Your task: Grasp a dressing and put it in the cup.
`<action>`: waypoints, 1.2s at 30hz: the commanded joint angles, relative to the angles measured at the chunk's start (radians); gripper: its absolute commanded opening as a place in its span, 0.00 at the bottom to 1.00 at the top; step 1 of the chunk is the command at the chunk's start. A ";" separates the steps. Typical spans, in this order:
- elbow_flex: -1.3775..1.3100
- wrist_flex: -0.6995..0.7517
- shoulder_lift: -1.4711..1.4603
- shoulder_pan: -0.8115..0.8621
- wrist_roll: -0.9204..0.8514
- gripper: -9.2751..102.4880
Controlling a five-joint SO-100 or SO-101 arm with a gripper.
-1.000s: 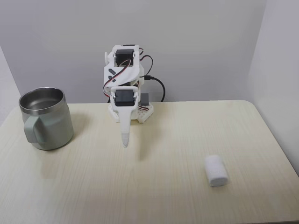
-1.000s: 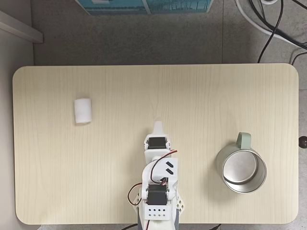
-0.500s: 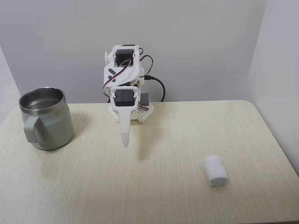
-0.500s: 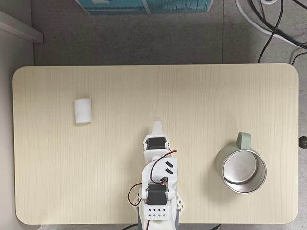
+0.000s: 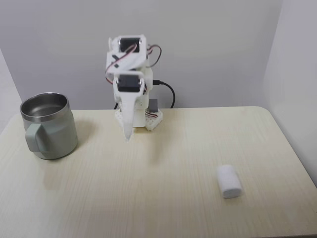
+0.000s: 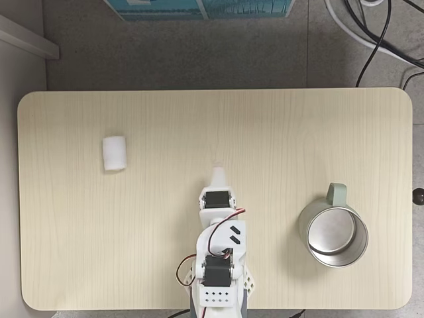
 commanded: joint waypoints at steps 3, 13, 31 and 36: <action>0.411 0.067 0.391 -0.025 -0.067 0.08; 1.124 0.457 1.052 -0.175 -0.331 0.09; 1.706 0.864 1.763 -0.588 -0.676 0.35; 1.736 0.859 1.882 -0.640 -0.706 0.37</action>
